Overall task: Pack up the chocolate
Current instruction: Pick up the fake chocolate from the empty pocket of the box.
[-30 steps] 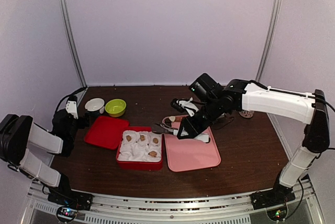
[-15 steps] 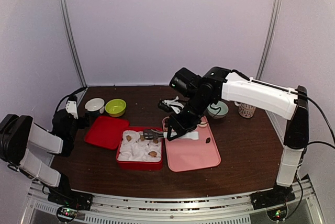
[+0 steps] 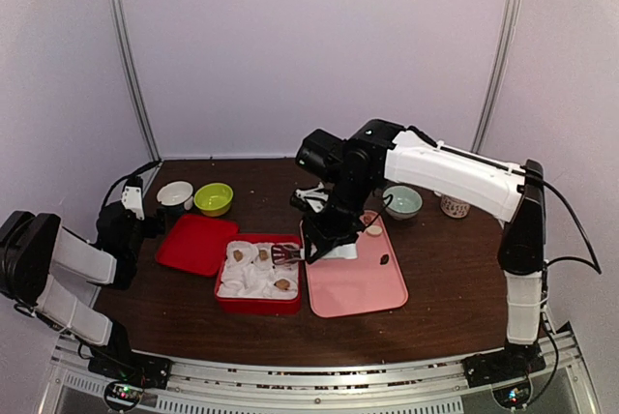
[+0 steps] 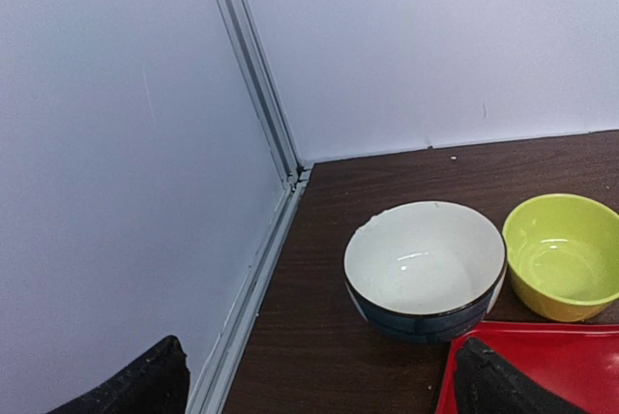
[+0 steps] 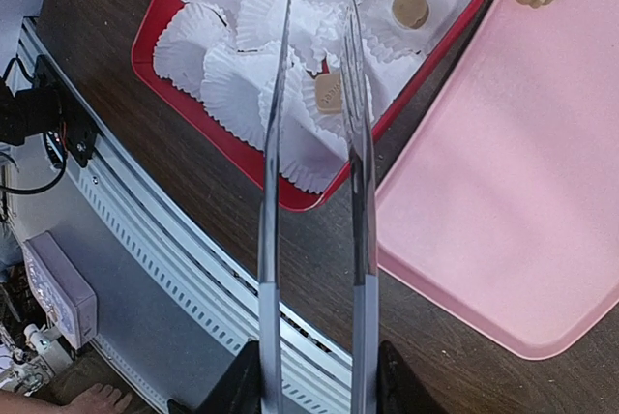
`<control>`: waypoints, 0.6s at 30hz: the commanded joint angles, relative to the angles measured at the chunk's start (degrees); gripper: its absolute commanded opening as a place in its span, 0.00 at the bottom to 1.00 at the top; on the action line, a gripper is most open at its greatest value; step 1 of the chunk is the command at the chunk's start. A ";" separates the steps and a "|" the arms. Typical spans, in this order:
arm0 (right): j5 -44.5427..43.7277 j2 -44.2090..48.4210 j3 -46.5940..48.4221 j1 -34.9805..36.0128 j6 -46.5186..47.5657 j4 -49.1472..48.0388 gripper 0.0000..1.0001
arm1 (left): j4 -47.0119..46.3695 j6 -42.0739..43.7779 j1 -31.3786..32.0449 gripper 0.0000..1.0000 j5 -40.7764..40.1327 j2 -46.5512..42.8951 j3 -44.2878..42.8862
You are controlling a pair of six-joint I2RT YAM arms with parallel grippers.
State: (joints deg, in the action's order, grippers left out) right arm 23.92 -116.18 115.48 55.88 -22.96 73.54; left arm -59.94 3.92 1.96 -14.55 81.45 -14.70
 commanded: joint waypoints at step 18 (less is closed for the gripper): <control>0.91 -3.75 4.07 2.16 -7.18 4.88 0.34 | -2.72 -0.58 -0.42 0.98 -0.01 0.46 -1.12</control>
State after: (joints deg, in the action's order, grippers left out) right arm 24.40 -119.07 117.89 57.78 -28.36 77.14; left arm -59.94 3.92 1.96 -14.55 81.45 -14.70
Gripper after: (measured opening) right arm 0.339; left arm 0.978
